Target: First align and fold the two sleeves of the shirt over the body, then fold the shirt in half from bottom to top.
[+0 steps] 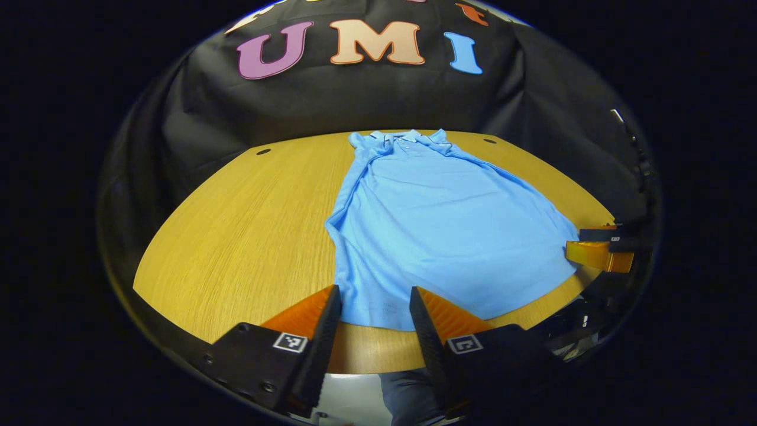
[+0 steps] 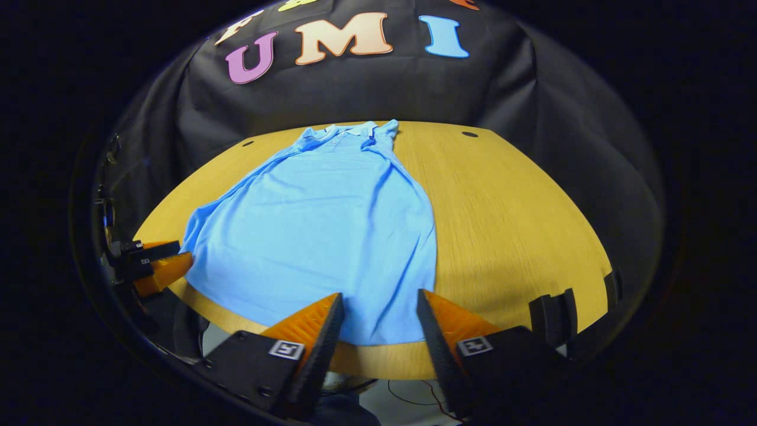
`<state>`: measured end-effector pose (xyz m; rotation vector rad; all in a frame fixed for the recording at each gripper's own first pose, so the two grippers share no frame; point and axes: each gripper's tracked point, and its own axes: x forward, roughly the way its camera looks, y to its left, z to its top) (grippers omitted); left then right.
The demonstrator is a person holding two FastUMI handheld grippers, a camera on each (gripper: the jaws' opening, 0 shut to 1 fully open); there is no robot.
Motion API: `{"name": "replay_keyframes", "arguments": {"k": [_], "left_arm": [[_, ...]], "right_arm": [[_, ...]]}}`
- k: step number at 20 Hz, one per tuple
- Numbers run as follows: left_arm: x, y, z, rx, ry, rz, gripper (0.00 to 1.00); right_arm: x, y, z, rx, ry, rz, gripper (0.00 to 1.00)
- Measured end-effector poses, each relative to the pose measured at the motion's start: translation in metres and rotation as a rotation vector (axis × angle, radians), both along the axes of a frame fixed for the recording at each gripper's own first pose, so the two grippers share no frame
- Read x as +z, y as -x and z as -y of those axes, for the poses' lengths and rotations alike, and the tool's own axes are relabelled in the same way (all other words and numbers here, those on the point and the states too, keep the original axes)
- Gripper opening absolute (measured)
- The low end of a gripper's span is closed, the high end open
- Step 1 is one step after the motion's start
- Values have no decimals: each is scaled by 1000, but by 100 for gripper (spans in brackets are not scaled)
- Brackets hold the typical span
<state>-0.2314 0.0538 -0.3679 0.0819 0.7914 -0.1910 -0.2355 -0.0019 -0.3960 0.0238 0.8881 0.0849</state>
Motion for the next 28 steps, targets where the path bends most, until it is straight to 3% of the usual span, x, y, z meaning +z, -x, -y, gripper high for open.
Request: {"name": "replay_keyframes", "arguments": {"k": [3,4,5,6,7,11,16,22,28], "left_arm": [[-1,0,11,8,-1,1,40],[-1,-1,16,12,5,0,24],[-1,-1,17,20,1,-1,17],[-1,-1,17,24,-7,-12,2],[-2,-3,18,24,-10,-28,0],[3,-8,20,64,60,-106,0],[22,-40,16,65,88,-89,0],[47,-88,14,84,135,-59,0],[72,-162,1,114,159,2,0]], "right_arm": [[-2,3,-17,-1,-49,-21,33],[-2,3,-21,-12,-67,-27,9],[-4,4,-28,1,-90,-51,6],[0,5,-28,-6,-94,-57,6],[-1,4,-29,-5,-96,-64,3],[5,-3,-32,-13,-114,-70,3],[31,-36,-36,-37,-164,-30,2],[64,-99,-36,-67,-191,52,3],[97,-179,-34,-101,-216,151,2]]}}
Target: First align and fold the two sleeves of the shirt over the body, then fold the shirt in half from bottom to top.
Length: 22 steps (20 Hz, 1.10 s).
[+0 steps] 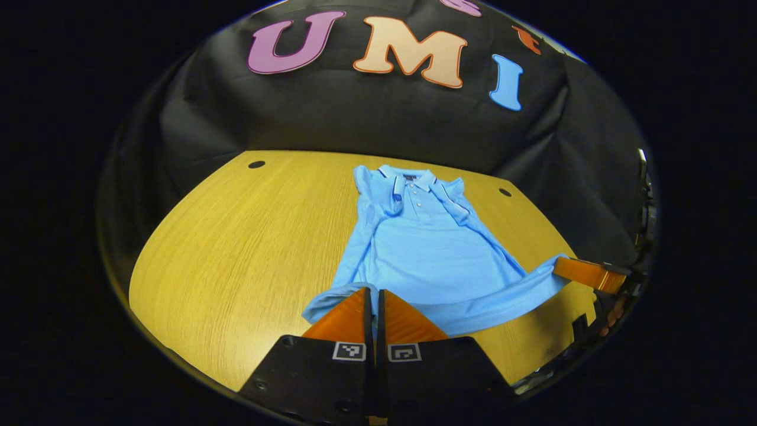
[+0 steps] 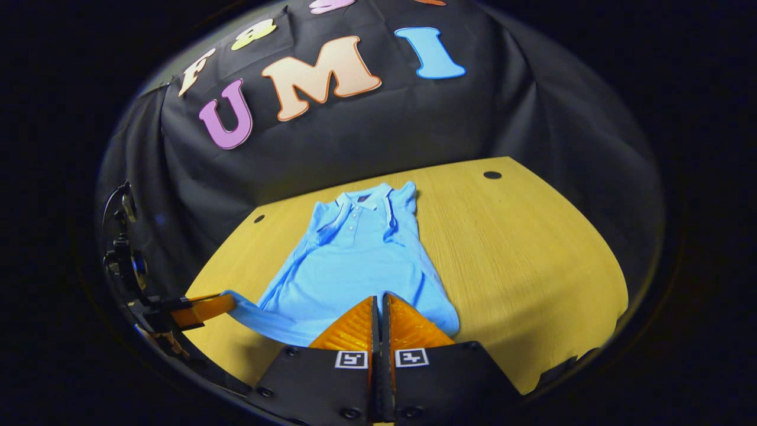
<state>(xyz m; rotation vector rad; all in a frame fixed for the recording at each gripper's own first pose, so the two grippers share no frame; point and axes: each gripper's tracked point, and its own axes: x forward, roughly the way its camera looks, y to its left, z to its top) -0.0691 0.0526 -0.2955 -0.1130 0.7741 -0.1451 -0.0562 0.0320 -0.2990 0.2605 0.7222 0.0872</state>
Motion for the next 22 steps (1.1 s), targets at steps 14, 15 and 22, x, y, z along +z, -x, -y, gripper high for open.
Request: {"name": "replay_keyframes", "arguments": {"k": [14,15,22], "left_arm": [[19,-177,-4,-21,4,115,0],[16,-191,-4,-24,6,120,0],[-7,-282,-12,-5,38,148,0]], "right_arm": [[25,-177,-9,-60,-10,133,3],[23,-189,-9,-66,-5,137,2],[-13,-272,-8,-118,15,148,3]]}}
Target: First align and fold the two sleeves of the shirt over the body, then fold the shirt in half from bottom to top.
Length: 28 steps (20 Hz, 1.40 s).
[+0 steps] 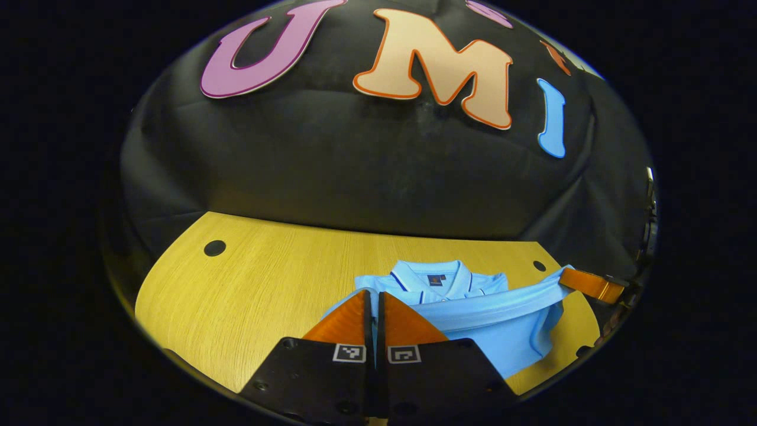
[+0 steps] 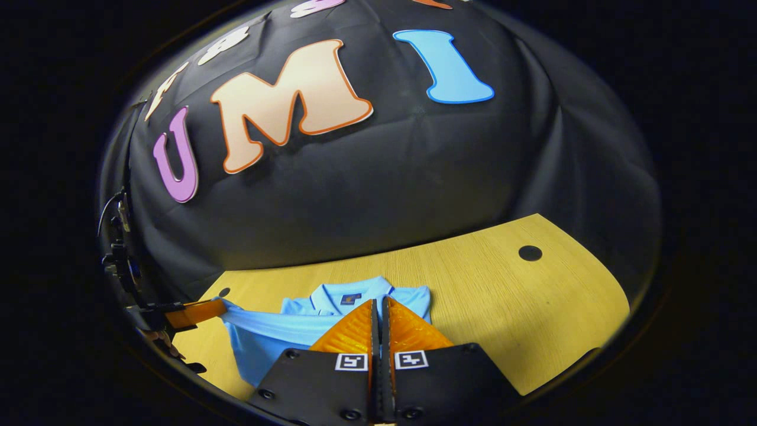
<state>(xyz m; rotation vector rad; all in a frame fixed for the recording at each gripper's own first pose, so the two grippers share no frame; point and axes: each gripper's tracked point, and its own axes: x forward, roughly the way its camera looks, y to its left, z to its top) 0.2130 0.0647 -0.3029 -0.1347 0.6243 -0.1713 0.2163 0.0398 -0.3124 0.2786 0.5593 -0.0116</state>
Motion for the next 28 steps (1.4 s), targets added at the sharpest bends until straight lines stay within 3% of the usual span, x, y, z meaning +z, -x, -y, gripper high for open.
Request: {"name": "replay_keyframes", "arguments": {"k": [5,7,8,11,13,14,18,20,28], "left_arm": [[-37,-49,4,-14,-32,0,0],[-59,-59,11,-38,-50,-14,0],[-70,-61,12,-52,-70,-29,0],[-90,-67,22,-81,-77,-45,0],[-95,-71,18,-60,-88,-45,0],[-92,-67,15,-51,-105,-49,11],[-40,-62,7,14,-103,43,89],[2,-50,-1,52,-102,114,99],[149,43,9,68,-102,342,95]], "right_arm": [[-44,-50,0,-31,55,-13,5],[-66,-62,4,-44,93,-35,2],[-78,-65,5,-54,106,-53,5],[-102,-65,16,-100,128,-110,3],[-101,-64,17,-99,141,-109,10],[-92,-65,16,-88,154,-84,27],[-23,-55,12,-52,234,69,98],[18,-37,8,-31,265,131,98],[152,56,6,-1,238,340,100]]}}
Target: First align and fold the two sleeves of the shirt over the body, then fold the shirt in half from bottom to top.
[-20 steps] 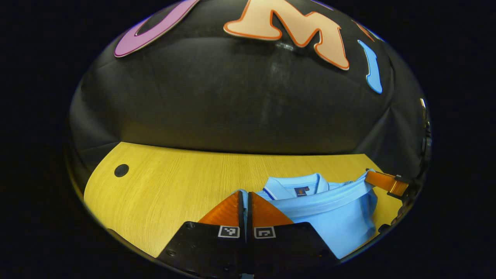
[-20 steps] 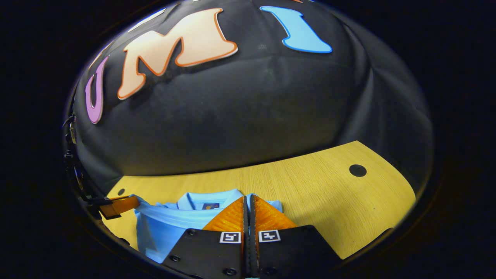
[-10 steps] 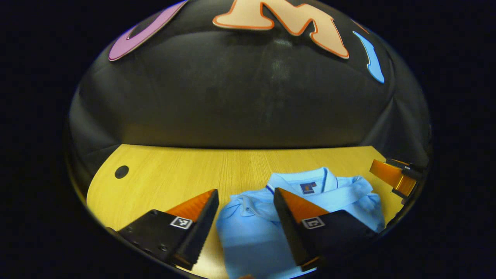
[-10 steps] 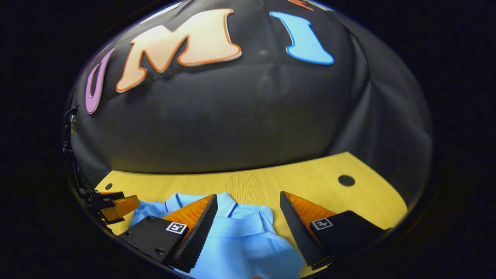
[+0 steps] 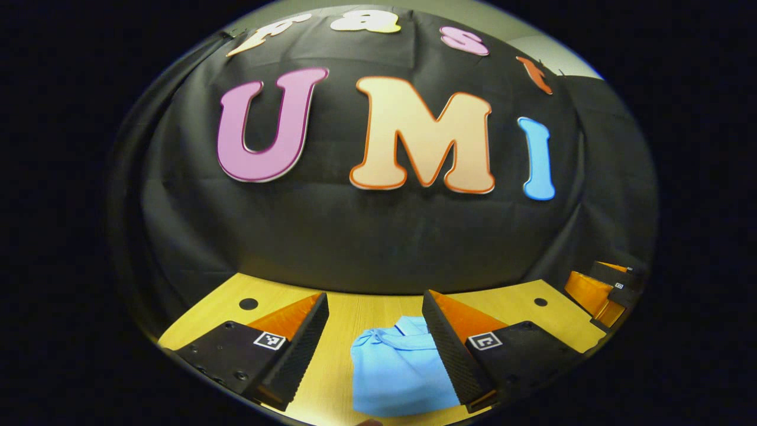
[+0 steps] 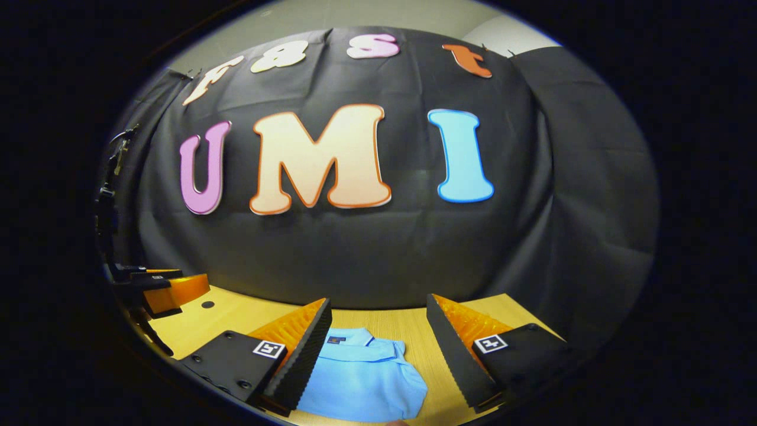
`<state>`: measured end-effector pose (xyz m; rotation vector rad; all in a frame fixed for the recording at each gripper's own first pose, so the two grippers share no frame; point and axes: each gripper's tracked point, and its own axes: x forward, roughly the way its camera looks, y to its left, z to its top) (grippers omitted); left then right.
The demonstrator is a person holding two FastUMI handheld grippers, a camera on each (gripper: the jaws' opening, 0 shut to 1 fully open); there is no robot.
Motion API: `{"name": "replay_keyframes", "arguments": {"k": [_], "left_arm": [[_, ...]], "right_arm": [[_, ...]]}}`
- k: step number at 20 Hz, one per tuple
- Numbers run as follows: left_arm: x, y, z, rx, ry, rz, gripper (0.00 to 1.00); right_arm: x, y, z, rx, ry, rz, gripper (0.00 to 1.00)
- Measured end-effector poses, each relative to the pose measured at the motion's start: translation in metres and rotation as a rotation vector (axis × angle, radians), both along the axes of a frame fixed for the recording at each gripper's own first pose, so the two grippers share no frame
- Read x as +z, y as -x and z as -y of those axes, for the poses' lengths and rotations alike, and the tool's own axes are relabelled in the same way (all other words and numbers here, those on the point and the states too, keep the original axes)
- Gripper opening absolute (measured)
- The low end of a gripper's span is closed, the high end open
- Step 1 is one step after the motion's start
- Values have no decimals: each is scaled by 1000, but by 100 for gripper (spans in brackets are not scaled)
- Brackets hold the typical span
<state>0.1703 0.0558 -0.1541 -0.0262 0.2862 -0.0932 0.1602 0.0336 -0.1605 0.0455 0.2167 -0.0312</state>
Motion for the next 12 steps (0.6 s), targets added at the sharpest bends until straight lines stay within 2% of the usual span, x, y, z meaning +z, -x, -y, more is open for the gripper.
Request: {"name": "replay_keyframes", "arguments": {"k": [3,8,12], "left_arm": [[36,42,10,-3,-36,65,95],[68,101,19,-1,-59,119,95],[85,138,21,18,-59,153,95]], "right_arm": [[30,39,7,2,17,45,100],[46,107,8,14,5,55,100],[59,142,6,43,4,58,99]]}}
